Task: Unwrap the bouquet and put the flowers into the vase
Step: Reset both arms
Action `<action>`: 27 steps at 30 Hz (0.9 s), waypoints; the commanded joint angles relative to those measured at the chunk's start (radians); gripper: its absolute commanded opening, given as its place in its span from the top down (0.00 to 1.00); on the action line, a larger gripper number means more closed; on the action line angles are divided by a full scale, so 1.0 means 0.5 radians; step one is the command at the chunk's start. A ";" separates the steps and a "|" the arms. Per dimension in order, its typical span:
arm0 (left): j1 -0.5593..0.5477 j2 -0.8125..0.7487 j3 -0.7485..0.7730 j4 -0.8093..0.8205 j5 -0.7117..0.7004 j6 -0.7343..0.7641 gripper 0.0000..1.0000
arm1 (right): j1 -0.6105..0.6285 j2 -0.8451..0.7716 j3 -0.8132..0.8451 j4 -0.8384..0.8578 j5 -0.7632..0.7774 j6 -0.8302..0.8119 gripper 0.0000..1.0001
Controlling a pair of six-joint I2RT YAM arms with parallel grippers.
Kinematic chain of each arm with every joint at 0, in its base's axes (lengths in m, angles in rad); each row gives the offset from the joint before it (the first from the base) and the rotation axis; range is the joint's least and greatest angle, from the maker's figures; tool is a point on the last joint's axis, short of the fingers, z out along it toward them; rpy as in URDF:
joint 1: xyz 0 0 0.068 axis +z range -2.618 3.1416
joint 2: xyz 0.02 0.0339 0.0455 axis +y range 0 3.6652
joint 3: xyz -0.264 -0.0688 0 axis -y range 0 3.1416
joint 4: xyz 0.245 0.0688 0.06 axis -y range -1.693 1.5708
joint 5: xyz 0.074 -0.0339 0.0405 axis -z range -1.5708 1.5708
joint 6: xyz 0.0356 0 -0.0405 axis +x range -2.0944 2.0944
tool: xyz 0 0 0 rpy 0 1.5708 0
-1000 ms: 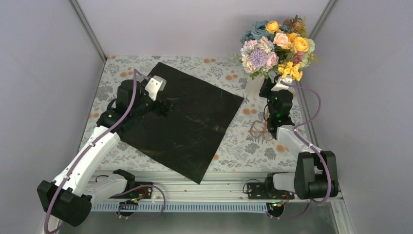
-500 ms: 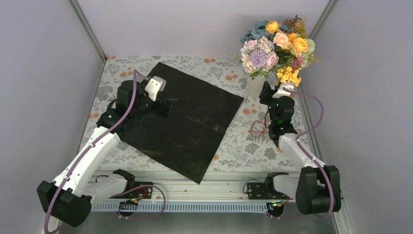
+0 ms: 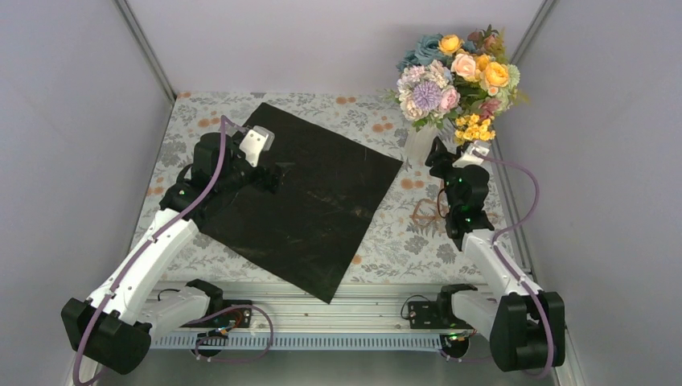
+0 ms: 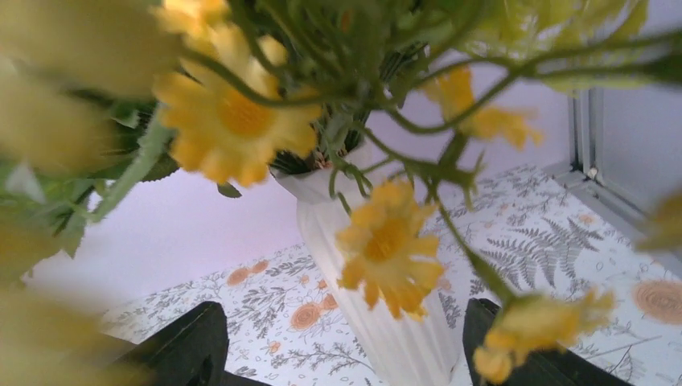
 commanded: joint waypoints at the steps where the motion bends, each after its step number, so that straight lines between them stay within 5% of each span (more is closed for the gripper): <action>1: 0.010 -0.023 -0.015 0.045 0.015 -0.020 0.00 | 0.022 -0.100 -0.012 -0.049 0.039 0.070 0.22; 17: 0.010 -0.028 -0.018 0.052 0.022 -0.024 0.00 | 0.031 -0.315 0.020 -0.569 0.048 0.509 0.15; 27: 0.011 -0.024 -0.020 0.057 0.018 -0.025 0.00 | 0.049 -0.414 -0.032 -0.651 -0.101 0.429 0.17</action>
